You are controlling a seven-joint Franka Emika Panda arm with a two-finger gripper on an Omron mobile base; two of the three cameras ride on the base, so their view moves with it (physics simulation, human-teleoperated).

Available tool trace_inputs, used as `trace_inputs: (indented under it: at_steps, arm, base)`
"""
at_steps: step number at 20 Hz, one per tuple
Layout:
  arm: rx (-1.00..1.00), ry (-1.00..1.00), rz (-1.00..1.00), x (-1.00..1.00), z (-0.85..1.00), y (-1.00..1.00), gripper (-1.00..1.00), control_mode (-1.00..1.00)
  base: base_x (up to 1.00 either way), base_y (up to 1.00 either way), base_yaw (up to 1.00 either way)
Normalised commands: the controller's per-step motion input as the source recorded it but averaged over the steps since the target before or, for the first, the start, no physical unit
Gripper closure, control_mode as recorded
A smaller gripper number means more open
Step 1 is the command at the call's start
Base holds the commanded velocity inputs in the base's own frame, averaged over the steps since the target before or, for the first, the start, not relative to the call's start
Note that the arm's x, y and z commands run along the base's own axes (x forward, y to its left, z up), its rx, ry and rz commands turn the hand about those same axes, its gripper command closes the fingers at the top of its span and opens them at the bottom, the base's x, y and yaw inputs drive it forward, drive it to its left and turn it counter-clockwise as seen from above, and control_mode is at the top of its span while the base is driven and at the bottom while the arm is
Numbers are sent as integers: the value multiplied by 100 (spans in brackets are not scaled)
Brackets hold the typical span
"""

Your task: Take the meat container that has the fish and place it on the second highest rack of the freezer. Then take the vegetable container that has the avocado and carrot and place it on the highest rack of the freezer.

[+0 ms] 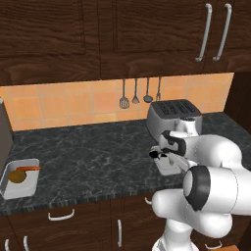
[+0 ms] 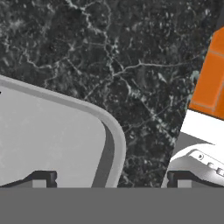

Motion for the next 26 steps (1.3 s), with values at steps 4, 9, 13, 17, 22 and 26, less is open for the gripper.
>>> trace_inputs:
  at_steps: [4,9,13,17,22,26]
  arm:
    - [0,-4,-9,-5,-28,0,-100,-100]
    - [0,0,-5,8,-15,0,-100,-100]
    - [0,0,-5,-3,-23,0,100,-100]
    - [0,0,-8,-21,-3,-1,100,-100]
    - [0,0,-9,-22,7,0,100,-100]
    - [0,0,-7,-3,41,0,100,-100]
  base:
    - [0,0,0]
    - [0,0,0]
    - [0,0,0]
    - [0,0,0]
    - [0,0,0]
    - [0,0,0]
